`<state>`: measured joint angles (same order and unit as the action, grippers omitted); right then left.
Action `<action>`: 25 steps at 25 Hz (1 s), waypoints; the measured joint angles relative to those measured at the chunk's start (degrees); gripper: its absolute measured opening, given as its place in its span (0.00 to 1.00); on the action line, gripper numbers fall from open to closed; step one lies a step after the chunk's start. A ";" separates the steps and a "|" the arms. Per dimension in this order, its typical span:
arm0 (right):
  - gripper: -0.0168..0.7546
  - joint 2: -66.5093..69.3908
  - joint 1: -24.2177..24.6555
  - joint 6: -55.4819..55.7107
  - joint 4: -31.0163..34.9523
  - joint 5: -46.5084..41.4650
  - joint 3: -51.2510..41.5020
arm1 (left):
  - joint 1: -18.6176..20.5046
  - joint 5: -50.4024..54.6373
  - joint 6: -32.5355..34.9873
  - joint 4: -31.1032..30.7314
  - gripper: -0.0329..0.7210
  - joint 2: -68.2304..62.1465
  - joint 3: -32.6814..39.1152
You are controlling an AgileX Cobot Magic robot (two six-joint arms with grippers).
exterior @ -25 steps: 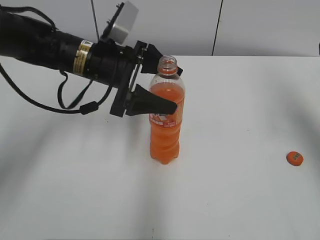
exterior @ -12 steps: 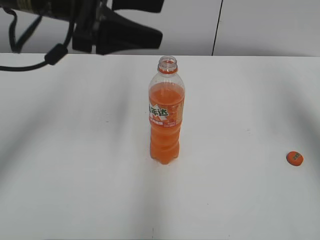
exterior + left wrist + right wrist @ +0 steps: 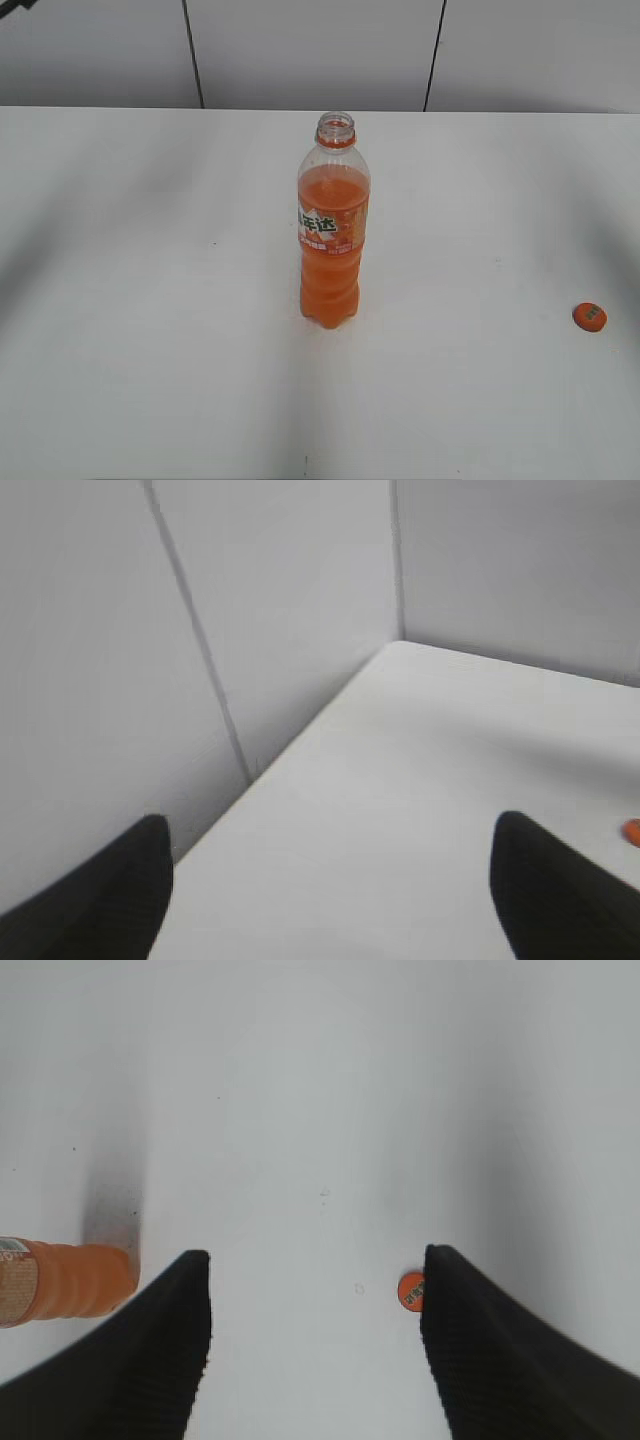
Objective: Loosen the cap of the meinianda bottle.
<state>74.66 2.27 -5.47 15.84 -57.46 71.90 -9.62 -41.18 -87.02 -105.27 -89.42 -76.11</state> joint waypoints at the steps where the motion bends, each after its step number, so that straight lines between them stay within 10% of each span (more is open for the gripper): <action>1: 0.66 -0.37 0.00 0.00 0.00 -0.20 0.00 | 0.35 2.23 -0.24 -0.02 0.82 0.12 0.06; 17: 0.66 -4.57 0.00 0.06 0.06 -7.79 0.05 | 0.81 45.36 0.11 1.00 0.82 0.18 9.60; 25: 0.66 -4.69 0.00 -0.04 -0.39 -11.68 0.05 | 0.81 44.96 0.24 20.15 0.82 0.75 12.44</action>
<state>69.97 2.27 -5.52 15.45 -69.14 71.96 -8.82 3.77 -86.78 -85.12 -88.67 -63.66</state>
